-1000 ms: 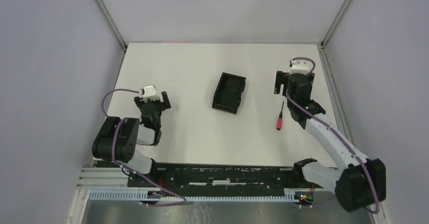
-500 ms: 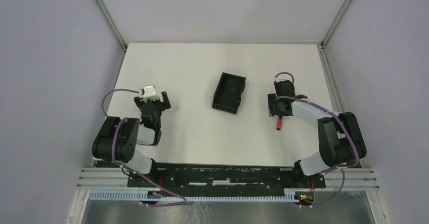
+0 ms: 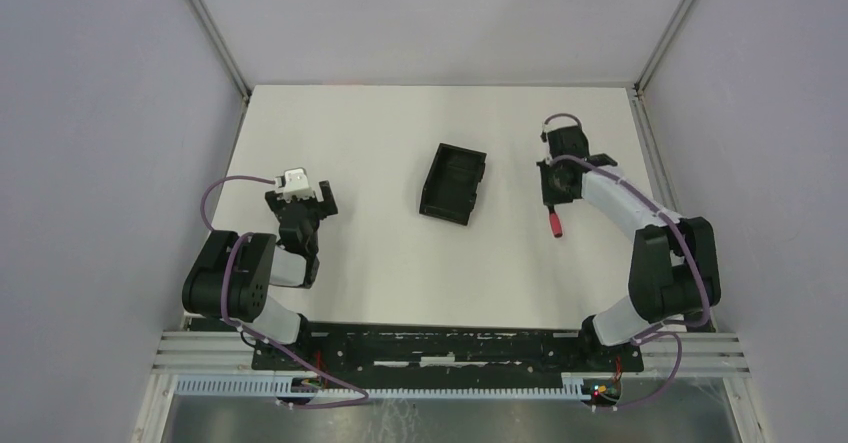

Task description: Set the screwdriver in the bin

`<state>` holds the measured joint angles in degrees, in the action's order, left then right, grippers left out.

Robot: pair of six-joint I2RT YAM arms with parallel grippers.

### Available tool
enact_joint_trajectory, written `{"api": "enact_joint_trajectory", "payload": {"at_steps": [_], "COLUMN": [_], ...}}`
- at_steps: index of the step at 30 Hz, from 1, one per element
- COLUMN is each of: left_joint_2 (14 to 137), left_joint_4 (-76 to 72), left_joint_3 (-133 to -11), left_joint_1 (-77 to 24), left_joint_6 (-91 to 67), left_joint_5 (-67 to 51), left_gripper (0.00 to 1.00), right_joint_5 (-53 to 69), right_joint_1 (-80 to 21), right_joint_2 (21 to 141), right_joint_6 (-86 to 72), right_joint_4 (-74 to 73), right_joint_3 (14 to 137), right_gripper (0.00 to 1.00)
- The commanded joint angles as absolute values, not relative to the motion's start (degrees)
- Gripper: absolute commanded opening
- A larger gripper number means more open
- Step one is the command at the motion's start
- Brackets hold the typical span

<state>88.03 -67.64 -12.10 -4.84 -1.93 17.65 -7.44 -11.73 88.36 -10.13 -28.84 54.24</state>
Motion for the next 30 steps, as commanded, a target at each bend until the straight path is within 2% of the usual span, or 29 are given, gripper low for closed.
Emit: {"api": "enact_joint_trajectory", "payload": {"at_steps": [1, 7, 12, 16, 19, 30], "left_joint_2": [88.15, 88.15, 88.15, 88.13, 88.15, 88.18], "left_joint_4": [-69.7, -69.7, -69.7, -69.7, -69.7, -69.7], "left_joint_3": [-13.01, -13.01, -13.01, -13.01, -13.01, -13.01], "left_joint_1": [-4.75, -4.75, -4.8, -4.75, -4.75, -4.76], "left_joint_6": [-2.72, -2.64, -2.69, -2.7, -2.72, -2.72], "left_joint_5": [17.63, 17.66, 17.64, 17.6, 17.63, 17.64], "left_gripper": [1.0, 1.0, 1.0, 1.0, 1.0, 1.0], "right_joint_5": [-6.51, -2.09, 5.05, 0.65, -1.39, -4.92], "right_joint_1": [-11.04, -9.93, -12.01, -22.47, -28.42, -34.71], "right_joint_2": [87.09, 85.41, 83.08, 85.4, 90.02, 102.65], "right_joint_6": [-5.87, -7.66, -19.52, -23.42, -22.28, -16.76], "right_joint_4": [-42.17, -45.39, -30.99, -21.02, -19.54, -10.67], "right_joint_3": [70.19, 82.7, 80.14, 80.27, 83.52, 79.6], "right_gripper": [0.0, 0.0, 0.0, 0.0, 0.0, 0.0]}}
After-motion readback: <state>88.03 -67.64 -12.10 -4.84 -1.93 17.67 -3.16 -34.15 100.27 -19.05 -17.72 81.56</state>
